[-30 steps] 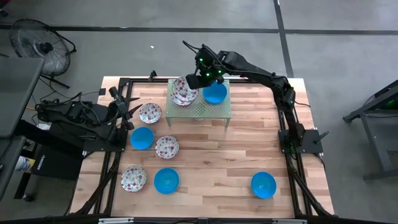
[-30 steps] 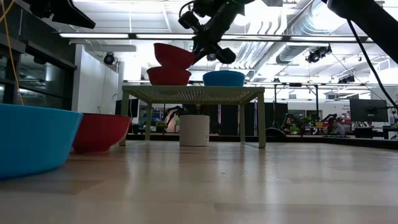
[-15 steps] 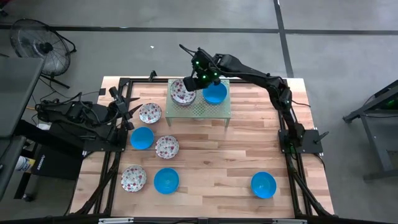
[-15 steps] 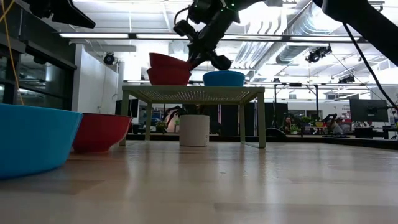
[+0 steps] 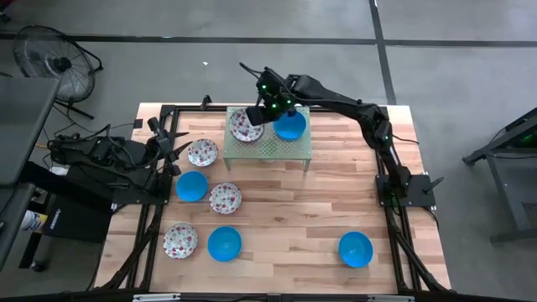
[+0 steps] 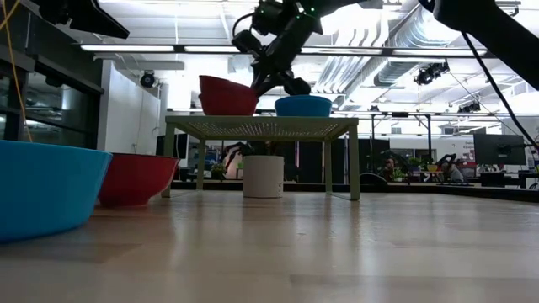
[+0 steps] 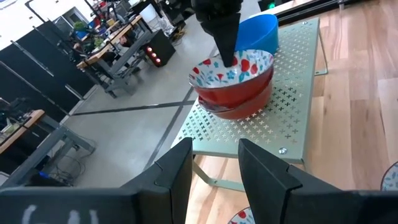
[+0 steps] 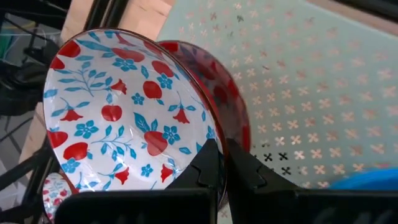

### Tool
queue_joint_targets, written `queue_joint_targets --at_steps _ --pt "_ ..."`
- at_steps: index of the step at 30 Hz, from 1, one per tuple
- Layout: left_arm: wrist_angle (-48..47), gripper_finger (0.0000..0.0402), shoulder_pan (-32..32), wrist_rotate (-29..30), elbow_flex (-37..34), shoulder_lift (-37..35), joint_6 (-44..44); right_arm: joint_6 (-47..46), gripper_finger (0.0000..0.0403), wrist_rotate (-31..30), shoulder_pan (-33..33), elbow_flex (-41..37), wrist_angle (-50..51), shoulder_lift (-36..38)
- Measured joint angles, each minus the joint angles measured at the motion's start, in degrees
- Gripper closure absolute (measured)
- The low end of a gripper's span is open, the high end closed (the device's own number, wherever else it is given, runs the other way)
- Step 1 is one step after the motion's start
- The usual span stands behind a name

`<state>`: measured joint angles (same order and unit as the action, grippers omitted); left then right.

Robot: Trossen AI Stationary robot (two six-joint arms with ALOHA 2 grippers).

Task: Pick & Place Mini bowls
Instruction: Stack the red patterned bowl on the red patterned bowl on the shelf

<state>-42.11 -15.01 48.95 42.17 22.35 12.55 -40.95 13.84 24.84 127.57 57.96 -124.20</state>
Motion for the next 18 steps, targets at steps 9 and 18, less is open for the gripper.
queue_joint_targets --at_steps 9,18 --pt "0.00 0.0275 -0.02 -0.17 0.00 0.02 -0.01 0.48 0.0399 -0.19 0.00 0.00 -0.08 0.00" --pt "0.00 0.0275 -0.02 -0.35 0.00 0.00 -0.01 0.92 0.0342 -0.06 0.02 0.00 -0.14 0.02"
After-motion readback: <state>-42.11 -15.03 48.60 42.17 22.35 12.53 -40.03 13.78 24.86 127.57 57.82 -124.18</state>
